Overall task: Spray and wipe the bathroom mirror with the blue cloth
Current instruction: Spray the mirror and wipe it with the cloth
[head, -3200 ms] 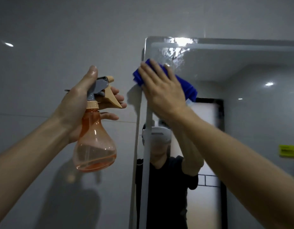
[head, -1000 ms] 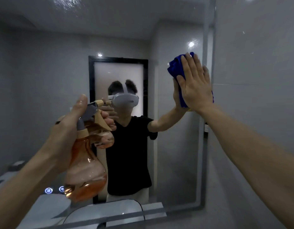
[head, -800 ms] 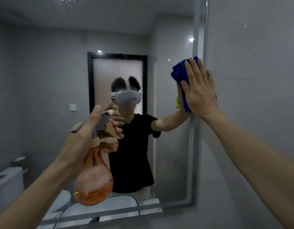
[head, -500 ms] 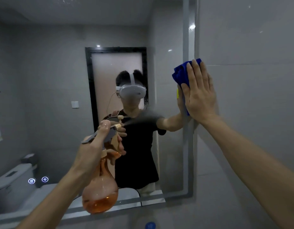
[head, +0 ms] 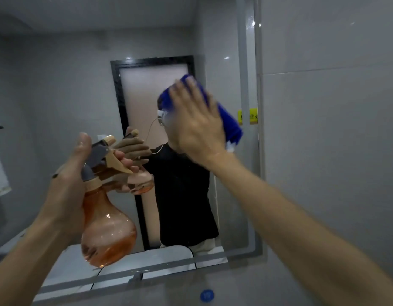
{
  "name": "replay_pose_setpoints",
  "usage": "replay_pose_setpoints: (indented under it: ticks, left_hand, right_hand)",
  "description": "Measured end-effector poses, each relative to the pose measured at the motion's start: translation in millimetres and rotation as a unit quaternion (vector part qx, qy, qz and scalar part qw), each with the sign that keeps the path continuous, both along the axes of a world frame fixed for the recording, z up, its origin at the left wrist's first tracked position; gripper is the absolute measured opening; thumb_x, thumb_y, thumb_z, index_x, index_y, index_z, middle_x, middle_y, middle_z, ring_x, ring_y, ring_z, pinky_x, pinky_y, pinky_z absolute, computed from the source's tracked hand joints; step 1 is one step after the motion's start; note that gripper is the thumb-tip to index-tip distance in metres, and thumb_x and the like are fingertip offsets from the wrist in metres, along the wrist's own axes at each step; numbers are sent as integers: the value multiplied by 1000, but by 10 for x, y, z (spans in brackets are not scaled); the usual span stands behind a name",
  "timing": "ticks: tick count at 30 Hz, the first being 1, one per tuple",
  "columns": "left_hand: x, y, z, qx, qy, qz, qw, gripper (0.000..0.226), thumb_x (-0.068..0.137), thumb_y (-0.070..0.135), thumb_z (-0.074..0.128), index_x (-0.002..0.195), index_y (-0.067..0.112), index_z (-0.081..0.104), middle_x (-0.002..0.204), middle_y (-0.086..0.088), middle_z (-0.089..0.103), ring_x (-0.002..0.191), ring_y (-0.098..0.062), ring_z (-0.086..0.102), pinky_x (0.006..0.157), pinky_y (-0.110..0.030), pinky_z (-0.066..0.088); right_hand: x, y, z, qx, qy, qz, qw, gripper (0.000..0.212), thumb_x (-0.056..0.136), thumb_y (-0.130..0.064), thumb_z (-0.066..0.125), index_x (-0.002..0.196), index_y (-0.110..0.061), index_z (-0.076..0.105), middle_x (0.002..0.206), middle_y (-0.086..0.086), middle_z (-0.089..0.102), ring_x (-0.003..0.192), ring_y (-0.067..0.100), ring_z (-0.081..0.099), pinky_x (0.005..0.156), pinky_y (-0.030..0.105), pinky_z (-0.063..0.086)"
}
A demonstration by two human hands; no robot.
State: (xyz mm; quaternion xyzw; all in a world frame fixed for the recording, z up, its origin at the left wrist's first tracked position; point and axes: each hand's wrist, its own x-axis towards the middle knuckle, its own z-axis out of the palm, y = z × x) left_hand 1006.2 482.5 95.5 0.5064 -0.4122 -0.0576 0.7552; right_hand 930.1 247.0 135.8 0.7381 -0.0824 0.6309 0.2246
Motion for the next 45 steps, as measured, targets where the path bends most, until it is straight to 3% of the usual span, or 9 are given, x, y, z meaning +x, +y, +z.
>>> replay_pose_setpoints:
  ticks: [5,9,13,20,25,30,36,42,45]
  left_hand:
    - [152,72,-19,10,12,-11,1000,64,85,71,49,95,12,71,99,-16,73,95,-35,71,62,-35,61]
    - [316,112,-101,39,34,-26,998,73,77,77,57,102,10,69,108,-21,69,106,-40,67,69,-41,61]
    - [373,148,-154,53,17,-22,998,75,72,79,60,103,11,71,108,-20,71,103,-39,69,80,-49,59]
    - [377,132,-15,40,-2,-6,999,72,77,78,56,98,11,73,110,-23,70,101,-38,70,82,-53,58]
    - [357,55,27,45,5,-19,999,60,83,73,47,77,24,80,92,-3,77,84,-19,75,67,-36,62]
    - [375,-72,-14,52,-7,-29,998,73,77,78,56,99,10,72,113,-26,68,100,-40,69,68,-42,61]
    - [345,-68,-35,57,-8,-22,998,76,75,78,57,103,8,70,107,-22,71,101,-41,69,73,-44,61]
    - [304,-73,108,31,3,-15,999,69,84,71,50,104,8,69,102,-18,73,95,-36,72,65,-38,61]
    - [307,-64,146,32,3,-5,999,71,80,73,53,106,8,69,106,-20,72,97,-36,71,67,-39,61]
  right_hand:
    - [-64,211,-1170,-64,203,44,976,60,104,-37,44,157,-16,27,166,8,15,155,22,4,125,51,7]
    - [-532,-365,-1687,-149,210,-16,966,56,101,-15,48,155,-13,33,163,9,26,153,24,20,123,52,20]
    - [-770,-786,-1051,-135,83,-60,986,49,101,-26,56,148,-13,46,154,12,41,144,31,39,111,62,37]
    - [-433,-542,587,61,-67,-71,993,55,108,-34,21,158,-10,21,165,11,21,154,28,16,125,47,15]
    - [-82,-106,-237,-71,44,-4,997,53,104,-22,41,154,-7,33,162,13,29,152,28,22,122,53,19]
    - [-405,-359,-1358,-200,205,-2,958,50,105,-27,51,152,-14,40,160,7,32,151,24,26,122,50,26]
    - [-882,-1016,-573,-154,44,-54,986,51,98,-28,61,143,-5,52,149,13,49,140,31,45,108,57,42]
    - [-467,-626,775,72,-115,-4,991,51,108,-30,28,154,-8,32,161,8,32,152,26,23,125,44,17]
    - [-96,-207,677,17,-69,5,997,52,105,-25,38,153,-7,34,161,9,32,152,26,23,124,48,17]
